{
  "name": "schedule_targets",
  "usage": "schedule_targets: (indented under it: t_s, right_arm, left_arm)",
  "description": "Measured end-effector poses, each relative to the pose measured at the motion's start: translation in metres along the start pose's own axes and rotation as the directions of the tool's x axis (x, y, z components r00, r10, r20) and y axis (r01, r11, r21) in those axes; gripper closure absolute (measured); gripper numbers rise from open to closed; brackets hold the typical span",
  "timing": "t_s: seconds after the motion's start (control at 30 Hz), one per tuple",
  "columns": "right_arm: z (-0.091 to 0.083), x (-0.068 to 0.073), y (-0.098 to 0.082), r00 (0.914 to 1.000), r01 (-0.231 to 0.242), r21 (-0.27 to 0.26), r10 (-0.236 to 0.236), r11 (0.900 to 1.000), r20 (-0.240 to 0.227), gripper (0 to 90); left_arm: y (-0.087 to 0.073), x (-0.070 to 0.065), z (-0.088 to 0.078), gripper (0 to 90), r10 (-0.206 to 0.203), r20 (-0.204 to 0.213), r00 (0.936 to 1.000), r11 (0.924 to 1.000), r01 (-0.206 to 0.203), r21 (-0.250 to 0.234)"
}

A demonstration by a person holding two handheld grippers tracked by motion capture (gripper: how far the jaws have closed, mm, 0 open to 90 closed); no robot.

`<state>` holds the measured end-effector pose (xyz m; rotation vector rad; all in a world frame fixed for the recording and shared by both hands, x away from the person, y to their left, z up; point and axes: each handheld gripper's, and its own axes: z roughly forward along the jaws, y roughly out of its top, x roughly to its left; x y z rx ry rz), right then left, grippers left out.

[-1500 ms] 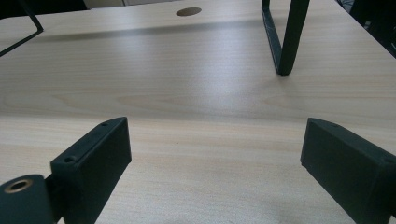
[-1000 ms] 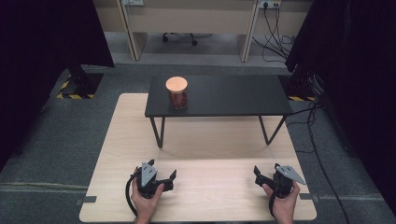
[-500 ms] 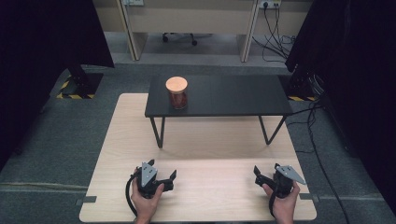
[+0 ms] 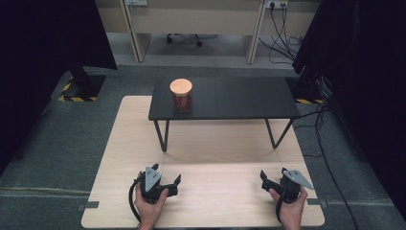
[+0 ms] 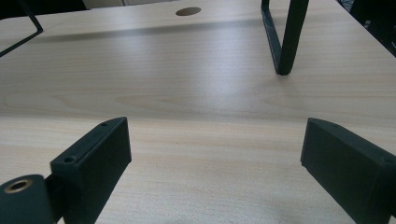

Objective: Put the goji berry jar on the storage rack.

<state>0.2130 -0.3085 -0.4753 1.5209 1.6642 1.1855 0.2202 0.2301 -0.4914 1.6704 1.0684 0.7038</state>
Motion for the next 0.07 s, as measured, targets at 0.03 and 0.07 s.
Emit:
schedule_targets:
  t_s: [0.03,0.07]
  right_arm:
    - [0.0,0.0,0.0001,1.0,-0.001,0.0,0.001,1.0,0.0,8.5]
    - [0.0,-0.0001,0.0001,1.0,-0.001,0.0,0.001,1.0,0.0,8.5]
  left_arm:
    - [0.0,-0.0001,0.0,1.7,0.0,0.0,1.0,1.0,0.0,0.0]
    - [0.0001,-0.0002,0.0,1.7,0.0,-0.001,1.0,1.0,0.0,0.001]
